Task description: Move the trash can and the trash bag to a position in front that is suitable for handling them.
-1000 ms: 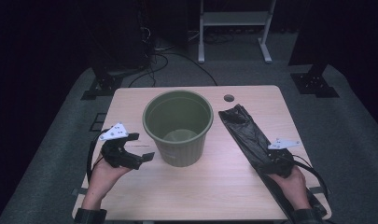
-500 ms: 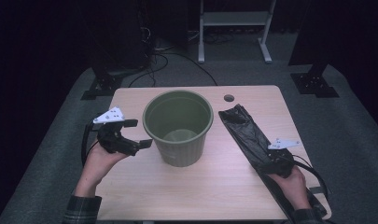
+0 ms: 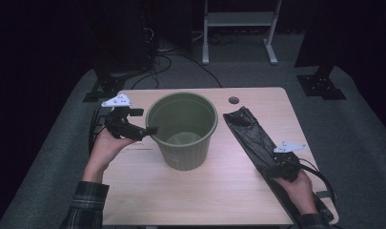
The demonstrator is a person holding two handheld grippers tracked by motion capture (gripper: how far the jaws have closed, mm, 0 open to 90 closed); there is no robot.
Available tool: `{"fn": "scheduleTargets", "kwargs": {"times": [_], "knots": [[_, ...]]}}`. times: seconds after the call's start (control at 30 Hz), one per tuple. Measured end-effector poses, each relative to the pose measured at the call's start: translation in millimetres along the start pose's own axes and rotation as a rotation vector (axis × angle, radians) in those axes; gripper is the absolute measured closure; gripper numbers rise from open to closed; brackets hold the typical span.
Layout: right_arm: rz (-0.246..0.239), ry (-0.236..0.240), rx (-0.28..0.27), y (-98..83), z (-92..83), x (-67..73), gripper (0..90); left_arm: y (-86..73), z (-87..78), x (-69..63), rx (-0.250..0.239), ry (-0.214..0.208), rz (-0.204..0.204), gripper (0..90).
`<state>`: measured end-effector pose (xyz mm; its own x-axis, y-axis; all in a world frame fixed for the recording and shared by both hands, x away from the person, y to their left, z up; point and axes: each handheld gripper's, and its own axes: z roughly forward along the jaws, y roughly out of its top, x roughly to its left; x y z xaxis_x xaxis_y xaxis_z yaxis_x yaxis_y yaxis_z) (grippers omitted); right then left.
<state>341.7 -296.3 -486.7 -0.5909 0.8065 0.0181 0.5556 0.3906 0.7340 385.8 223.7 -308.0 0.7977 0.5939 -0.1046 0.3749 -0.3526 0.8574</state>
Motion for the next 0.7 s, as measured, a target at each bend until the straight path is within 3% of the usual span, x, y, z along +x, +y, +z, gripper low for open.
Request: {"fn": "scheduleTargets", "kwargs": {"times": [0.4, 0.7], "knots": [[0.002, 0.0, 0.0, 0.0, -0.1, 0.1, 10.2, -2.4, 21.9, 4.3, 0.047, 0.018, 0.008, 0.0], [0.001, 0.0, 0.0, 0.0, 0.0, 0.0, 10.3, 1.0, 32.9, -8.1, 0.056, -0.009, 0.034, 0.0]]}}
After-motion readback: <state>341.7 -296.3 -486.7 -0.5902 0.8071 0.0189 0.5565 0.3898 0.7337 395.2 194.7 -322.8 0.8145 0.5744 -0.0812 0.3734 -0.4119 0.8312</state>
